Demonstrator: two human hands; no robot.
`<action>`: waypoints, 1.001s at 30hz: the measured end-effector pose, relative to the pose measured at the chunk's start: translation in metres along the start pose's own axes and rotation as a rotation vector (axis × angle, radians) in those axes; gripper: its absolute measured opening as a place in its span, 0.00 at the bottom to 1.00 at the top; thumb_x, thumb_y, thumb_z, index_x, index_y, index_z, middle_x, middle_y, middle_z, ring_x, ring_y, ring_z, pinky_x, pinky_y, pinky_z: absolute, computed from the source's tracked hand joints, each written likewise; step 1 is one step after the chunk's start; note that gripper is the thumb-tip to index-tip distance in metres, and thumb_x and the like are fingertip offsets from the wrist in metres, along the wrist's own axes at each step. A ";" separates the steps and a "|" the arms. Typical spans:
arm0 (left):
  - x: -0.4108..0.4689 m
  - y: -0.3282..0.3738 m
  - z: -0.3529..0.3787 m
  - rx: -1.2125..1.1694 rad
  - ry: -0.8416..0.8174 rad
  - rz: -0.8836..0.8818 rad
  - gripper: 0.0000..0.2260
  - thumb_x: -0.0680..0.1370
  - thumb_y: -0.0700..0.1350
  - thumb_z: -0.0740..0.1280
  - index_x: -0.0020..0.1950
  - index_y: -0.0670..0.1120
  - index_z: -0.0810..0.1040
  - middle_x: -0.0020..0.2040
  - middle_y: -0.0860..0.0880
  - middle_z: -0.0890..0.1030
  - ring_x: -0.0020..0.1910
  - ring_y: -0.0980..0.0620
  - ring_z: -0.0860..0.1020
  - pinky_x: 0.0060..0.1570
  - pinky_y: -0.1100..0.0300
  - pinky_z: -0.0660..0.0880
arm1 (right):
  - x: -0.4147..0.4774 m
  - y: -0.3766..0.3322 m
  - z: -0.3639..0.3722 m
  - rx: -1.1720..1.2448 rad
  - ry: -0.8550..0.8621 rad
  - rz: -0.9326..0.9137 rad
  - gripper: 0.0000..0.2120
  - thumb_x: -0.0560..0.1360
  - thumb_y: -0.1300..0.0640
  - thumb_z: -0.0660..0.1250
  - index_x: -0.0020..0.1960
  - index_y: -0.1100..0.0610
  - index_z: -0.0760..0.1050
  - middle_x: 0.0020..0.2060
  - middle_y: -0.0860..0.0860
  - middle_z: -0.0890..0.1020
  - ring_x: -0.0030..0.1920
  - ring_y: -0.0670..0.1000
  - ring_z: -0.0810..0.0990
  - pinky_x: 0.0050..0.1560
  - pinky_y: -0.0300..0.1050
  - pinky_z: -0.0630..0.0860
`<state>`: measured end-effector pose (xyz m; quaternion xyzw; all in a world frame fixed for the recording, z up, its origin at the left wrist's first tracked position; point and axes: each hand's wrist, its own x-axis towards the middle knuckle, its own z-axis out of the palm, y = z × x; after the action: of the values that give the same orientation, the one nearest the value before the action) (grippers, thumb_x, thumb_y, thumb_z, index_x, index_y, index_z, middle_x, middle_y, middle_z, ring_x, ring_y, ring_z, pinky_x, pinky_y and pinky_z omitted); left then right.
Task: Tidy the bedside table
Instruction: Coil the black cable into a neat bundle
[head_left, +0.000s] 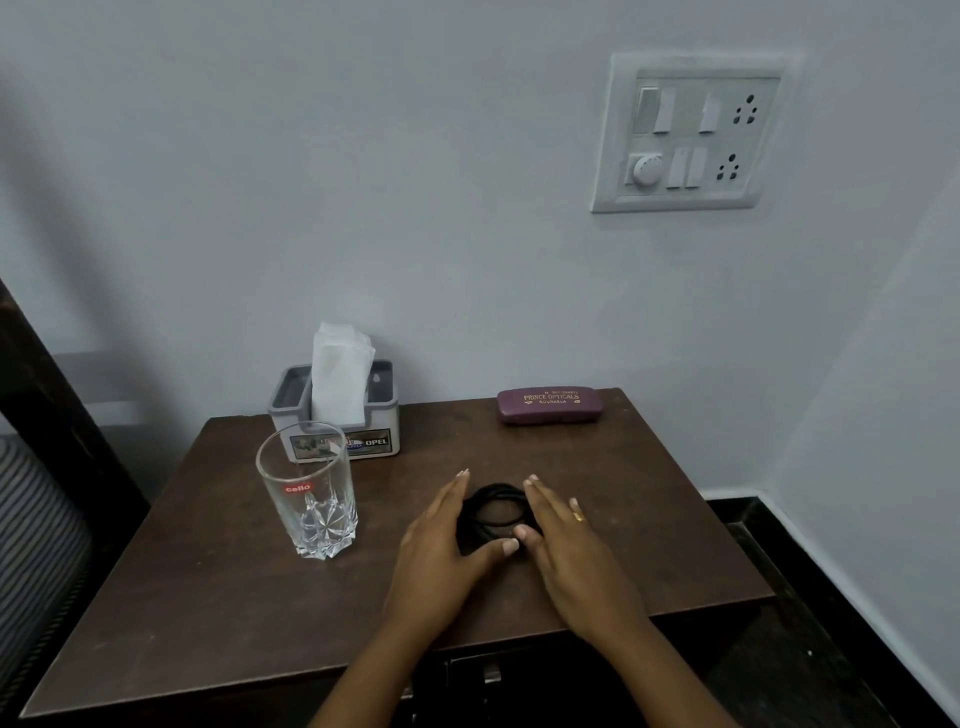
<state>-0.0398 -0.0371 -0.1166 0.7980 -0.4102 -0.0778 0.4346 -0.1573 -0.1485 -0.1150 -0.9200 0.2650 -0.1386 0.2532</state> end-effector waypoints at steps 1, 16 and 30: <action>0.000 0.000 0.000 -0.020 0.007 -0.014 0.43 0.61 0.68 0.65 0.73 0.55 0.62 0.71 0.57 0.67 0.69 0.60 0.66 0.68 0.57 0.65 | -0.001 -0.001 -0.001 0.021 0.003 0.016 0.25 0.81 0.46 0.51 0.76 0.47 0.50 0.76 0.40 0.52 0.76 0.49 0.48 0.73 0.38 0.48; 0.003 -0.005 0.002 0.016 0.211 -0.068 0.13 0.72 0.43 0.71 0.56 0.49 0.81 0.48 0.54 0.78 0.47 0.56 0.78 0.45 0.71 0.68 | -0.006 0.005 0.007 0.056 0.211 -0.085 0.17 0.75 0.48 0.66 0.63 0.49 0.76 0.55 0.43 0.77 0.58 0.41 0.74 0.56 0.29 0.67; 0.008 -0.005 -0.001 0.163 0.060 -0.119 0.24 0.76 0.46 0.64 0.71 0.55 0.65 0.64 0.52 0.76 0.61 0.48 0.73 0.61 0.53 0.68 | 0.007 0.012 -0.002 0.300 0.101 -0.116 0.13 0.71 0.64 0.70 0.52 0.52 0.83 0.56 0.36 0.75 0.56 0.34 0.74 0.57 0.21 0.64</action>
<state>-0.0310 -0.0412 -0.1182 0.8556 -0.3536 -0.0459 0.3752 -0.1574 -0.1617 -0.1191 -0.8775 0.2004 -0.2370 0.3655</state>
